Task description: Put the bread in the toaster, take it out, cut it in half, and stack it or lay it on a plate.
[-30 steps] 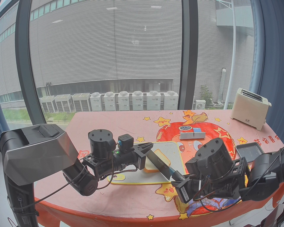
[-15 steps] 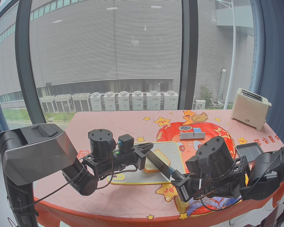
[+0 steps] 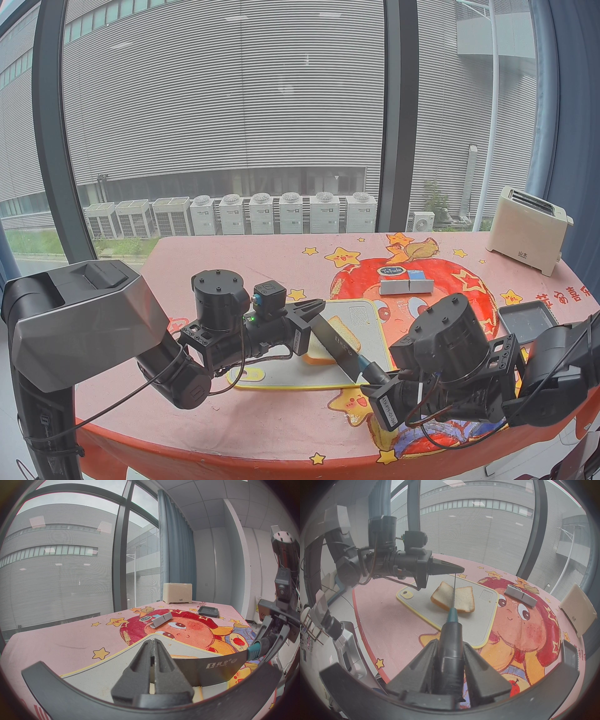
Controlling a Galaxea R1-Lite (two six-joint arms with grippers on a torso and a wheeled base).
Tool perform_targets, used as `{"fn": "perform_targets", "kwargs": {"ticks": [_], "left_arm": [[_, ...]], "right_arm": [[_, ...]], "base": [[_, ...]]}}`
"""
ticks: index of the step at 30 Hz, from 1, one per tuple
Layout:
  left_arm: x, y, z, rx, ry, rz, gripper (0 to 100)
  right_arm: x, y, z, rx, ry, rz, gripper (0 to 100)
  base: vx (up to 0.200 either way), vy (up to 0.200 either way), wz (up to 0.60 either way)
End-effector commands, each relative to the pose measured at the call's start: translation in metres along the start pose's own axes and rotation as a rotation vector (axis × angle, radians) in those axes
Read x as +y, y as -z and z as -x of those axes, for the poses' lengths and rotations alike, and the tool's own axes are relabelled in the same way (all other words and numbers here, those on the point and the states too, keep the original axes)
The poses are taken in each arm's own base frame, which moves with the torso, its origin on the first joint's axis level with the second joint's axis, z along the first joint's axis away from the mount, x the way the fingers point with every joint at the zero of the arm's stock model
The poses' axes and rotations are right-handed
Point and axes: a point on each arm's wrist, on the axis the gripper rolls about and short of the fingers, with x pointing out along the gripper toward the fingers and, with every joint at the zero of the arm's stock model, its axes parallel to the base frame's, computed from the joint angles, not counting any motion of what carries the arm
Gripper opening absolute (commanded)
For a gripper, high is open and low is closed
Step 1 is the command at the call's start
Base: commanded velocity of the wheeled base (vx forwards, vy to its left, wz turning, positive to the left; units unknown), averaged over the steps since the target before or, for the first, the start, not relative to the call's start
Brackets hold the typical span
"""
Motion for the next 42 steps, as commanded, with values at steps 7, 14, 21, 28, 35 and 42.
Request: {"fn": "perform_targets", "kwargs": {"ticks": [7, 14, 21, 28, 35, 42], "left_arm": [[-0.002, -0.015, 0.003, -0.028, 0.005, -0.01, 0], [-0.001, -0.008, 0.005, 0.013, -0.003, 0.003, 0], [0.002, 0.008, -0.002, 0.045, -0.006, 0.014, 0], [0.001, -0.005, -0.001, 0.016, -0.004, 0.004, 0], [0.0, -0.029, 0.005, -0.01, -0.004, -0.005, 0], [-0.001, -0.029, 0.009, 0.023, -0.006, 0.007, 0]], "right_arm": [[0.002, 0.002, -0.005, 0.013, -0.001, 0.006, 0], [-0.002, -0.005, 0.005, -0.029, -0.003, -0.012, 0], [-0.001, -0.009, 0.007, -0.047, -0.009, -0.016, 0], [-0.002, -0.002, -0.002, 0.002, 0.005, -0.007, 0], [-0.002, -0.001, -0.005, 0.005, 0.005, -0.006, 0], [-0.001, -0.001, -0.008, 0.008, 0.006, -0.007, 0]], "base": [[0.0, 0.0, 0.0], [0.0, 0.0, 0.0], [0.0, 0.0, 0.0], [0.0, 0.0, 0.0], [0.0, 0.0, 0.0], [0.0, 0.0, 0.0]]}}
